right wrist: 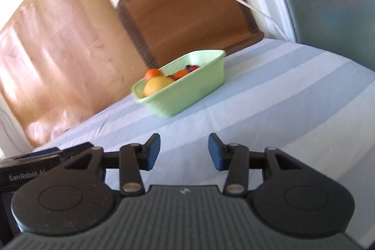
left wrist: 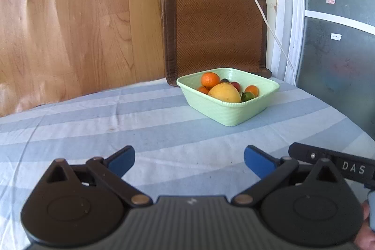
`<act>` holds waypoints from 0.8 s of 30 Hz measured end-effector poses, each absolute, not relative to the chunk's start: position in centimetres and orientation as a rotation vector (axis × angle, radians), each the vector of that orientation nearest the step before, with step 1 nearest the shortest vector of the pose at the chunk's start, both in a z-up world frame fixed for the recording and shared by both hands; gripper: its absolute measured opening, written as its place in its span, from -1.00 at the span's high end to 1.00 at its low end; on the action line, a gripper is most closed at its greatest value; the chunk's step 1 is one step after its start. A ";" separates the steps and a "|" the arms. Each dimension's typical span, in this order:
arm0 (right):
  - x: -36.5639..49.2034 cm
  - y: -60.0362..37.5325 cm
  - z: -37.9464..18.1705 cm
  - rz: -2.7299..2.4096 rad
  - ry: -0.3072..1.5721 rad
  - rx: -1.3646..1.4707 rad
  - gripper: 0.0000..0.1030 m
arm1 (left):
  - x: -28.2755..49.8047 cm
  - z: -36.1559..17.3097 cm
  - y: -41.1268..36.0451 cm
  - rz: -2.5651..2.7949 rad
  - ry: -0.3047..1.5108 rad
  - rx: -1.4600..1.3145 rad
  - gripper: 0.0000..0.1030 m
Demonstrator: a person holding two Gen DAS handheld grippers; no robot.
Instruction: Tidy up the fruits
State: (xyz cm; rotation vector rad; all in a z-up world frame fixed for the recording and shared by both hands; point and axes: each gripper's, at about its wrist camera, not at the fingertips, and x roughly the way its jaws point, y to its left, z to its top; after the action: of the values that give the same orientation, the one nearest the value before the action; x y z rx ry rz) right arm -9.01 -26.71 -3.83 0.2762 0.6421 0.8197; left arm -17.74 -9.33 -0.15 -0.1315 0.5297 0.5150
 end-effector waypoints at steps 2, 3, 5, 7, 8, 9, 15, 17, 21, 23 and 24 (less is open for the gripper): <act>-9.8 -26.6 -3.6 0.830 0.643 0.273 -0.13 | -18.6 -0.1 -9.7 0.528 0.529 -0.129 -0.99; -10.1 -26.4 -3.4 0.837 0.645 0.269 -0.17 | -18.9 -0.1 -9.8 0.539 0.532 -0.129 -1.00; -10.7 -26.2 -3.1 0.847 0.649 0.267 -0.18 | -19.4 0.0 -9.9 0.551 0.541 -0.128 -1.00; -11.2 -26.0 -2.9 0.849 0.651 0.265 -0.18 | -19.8 0.0 -9.9 0.567 0.545 -0.126 -1.00; -11.3 -26.0 -2.8 0.856 0.652 0.266 -0.19 | -19.9 0.0 -9.8 0.578 0.554 -0.125 -1.00; -11.4 -25.9 -2.7 0.862 0.654 0.266 -0.20 | -19.9 0.0 -9.7 0.586 0.563 -0.126 -1.00; -12.2 -25.4 -2.4 0.875 0.644 0.246 -0.33 | -20.6 0.0 -9.3 0.632 0.545 -0.137 -1.00; -12.0 -25.2 -2.5 0.876 0.649 0.241 -0.33 | -20.7 0.1 -9.1 0.657 0.541 -0.133 -1.00; -11.7 -24.7 -2.8 0.881 0.663 0.243 -0.33 | -20.9 0.1 -9.1 0.722 0.535 -0.086 -1.00; -11.7 -24.5 -3.0 0.887 0.668 0.242 -0.33 | -20.9 0.1 -9.3 0.762 0.530 -0.048 -1.00; -11.7 -24.4 -3.0 0.890 0.669 0.240 -0.33 | -21.0 0.0 -9.3 0.778 0.526 -0.034 -1.00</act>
State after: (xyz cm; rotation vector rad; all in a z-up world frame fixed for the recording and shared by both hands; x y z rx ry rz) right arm -11.70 -24.42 -3.00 0.2397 0.6690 0.8902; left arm -20.95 -9.33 0.04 -0.0341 0.5260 0.7780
